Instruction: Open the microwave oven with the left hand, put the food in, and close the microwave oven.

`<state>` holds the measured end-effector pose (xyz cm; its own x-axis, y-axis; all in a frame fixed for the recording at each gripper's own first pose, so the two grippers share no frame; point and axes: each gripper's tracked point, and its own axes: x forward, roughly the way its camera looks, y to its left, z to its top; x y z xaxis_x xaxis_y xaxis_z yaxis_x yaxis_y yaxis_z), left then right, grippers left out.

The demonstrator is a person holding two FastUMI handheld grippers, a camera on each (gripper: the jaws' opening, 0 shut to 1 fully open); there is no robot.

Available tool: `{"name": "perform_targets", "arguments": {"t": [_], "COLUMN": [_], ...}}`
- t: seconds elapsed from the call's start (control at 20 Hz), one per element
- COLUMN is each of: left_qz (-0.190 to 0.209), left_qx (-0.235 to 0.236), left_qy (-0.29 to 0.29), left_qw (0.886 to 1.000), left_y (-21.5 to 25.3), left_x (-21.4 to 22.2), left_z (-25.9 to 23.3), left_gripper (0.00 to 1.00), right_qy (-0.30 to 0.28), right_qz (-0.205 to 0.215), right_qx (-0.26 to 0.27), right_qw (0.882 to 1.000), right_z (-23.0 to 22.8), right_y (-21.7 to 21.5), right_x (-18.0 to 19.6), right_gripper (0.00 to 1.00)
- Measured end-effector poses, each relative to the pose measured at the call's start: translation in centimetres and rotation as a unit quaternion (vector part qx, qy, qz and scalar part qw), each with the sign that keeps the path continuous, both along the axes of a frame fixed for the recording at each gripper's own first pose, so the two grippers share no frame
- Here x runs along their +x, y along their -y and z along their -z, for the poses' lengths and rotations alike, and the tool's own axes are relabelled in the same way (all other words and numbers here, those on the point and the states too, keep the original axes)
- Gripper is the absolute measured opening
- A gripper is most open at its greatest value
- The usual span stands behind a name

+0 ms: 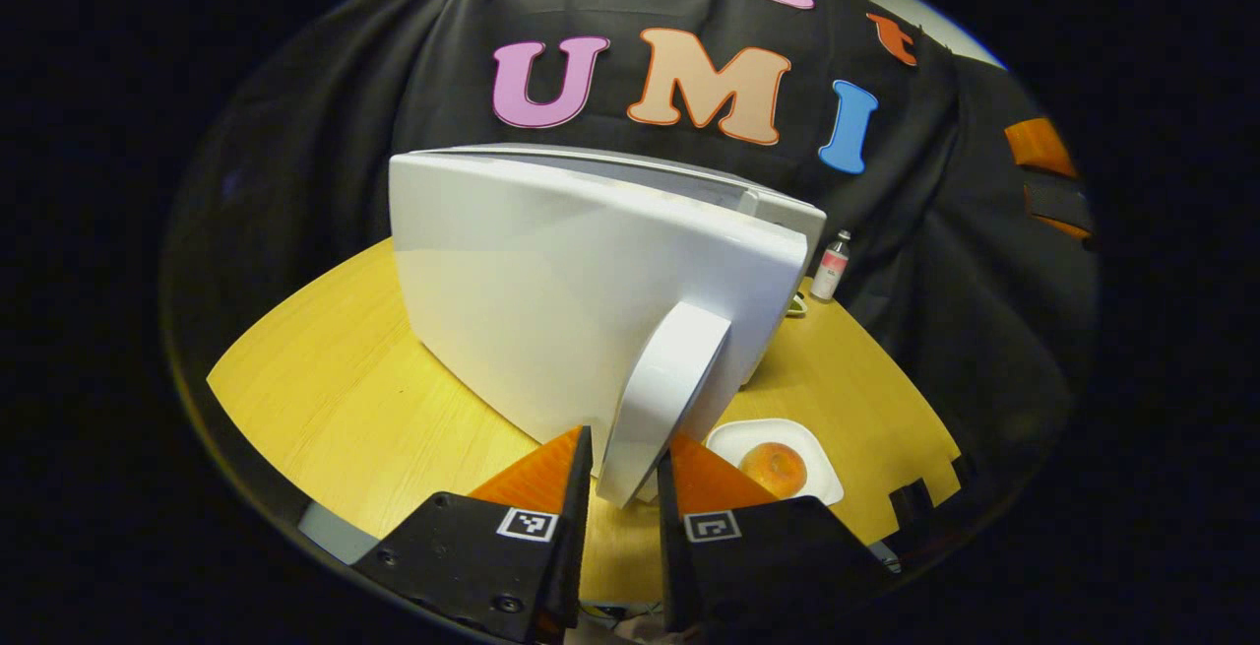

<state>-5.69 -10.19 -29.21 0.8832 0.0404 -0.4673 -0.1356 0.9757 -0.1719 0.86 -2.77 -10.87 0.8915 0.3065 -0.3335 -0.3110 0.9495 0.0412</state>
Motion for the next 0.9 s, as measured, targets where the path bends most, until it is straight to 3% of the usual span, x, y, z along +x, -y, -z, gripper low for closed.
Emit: {"name": "perform_targets", "arguments": {"t": [0.05, 0.1, 0.2, 0.25, 0.4, 0.5, 0.55, 0.9], "left_qz": [-0.008, -0.017, -0.028, -0.039, -0.073, -0.094, -0.103, -0.184], "left_qx": [0.009, 0.02, 0.025, 0.024, 0.016, 0.011, 0.01, 0.026], "left_qy": [-0.001, -0.003, -0.007, -0.006, -0.009, -0.011, -0.012, -0.022], "left_qw": [1.0, 1.0, 0.999, 0.999, 0.997, 0.995, 0.995, 0.982], "left_y": [-0.7, -1.6, -2.8, -3.7, -6.1, -7.6, -8.3, -14.6], "left_x": [-0.9, -1.7, -3.4, -4.2, -6.5, -7.8, -8.4, -13.5], "left_z": [-0.1, -0.2, -0.4, -0.8, -1.2, -1.3, -1.4, -2.2], "left_gripper": [0.36, 0.38, 0.49, 0.64, 0.86, 0.87, 0.93, 0.93], "right_qy": [-0.002, -0.003, -0.009, -0.012, -0.022, -0.028, -0.032, -0.075], "right_qz": [-0.004, -0.008, -0.017, -0.022, -0.037, -0.047, -0.051, -0.063], "right_qx": [0.0, 0.0, -0.002, -0.003, -0.007, -0.009, -0.009, -0.025], "right_qw": [1.0, 1.0, 1.0, 1.0, 0.999, 0.998, 0.998, 0.995], "right_z": [0.2, 0.3, 0.9, 1.2, 2.3, 3.0, 3.4, 9.1], "right_y": [-0.3, -0.7, -1.6, -2.1, -3.4, -4.4, -4.8, -6.4], "right_x": [-0.2, -0.5, -0.9, -1.1, -1.4, -1.4, -1.4, 0.3], "right_gripper": [0.92, 0.97, 0.92, 0.92, 0.92, 0.92, 0.92, 0.92]}}
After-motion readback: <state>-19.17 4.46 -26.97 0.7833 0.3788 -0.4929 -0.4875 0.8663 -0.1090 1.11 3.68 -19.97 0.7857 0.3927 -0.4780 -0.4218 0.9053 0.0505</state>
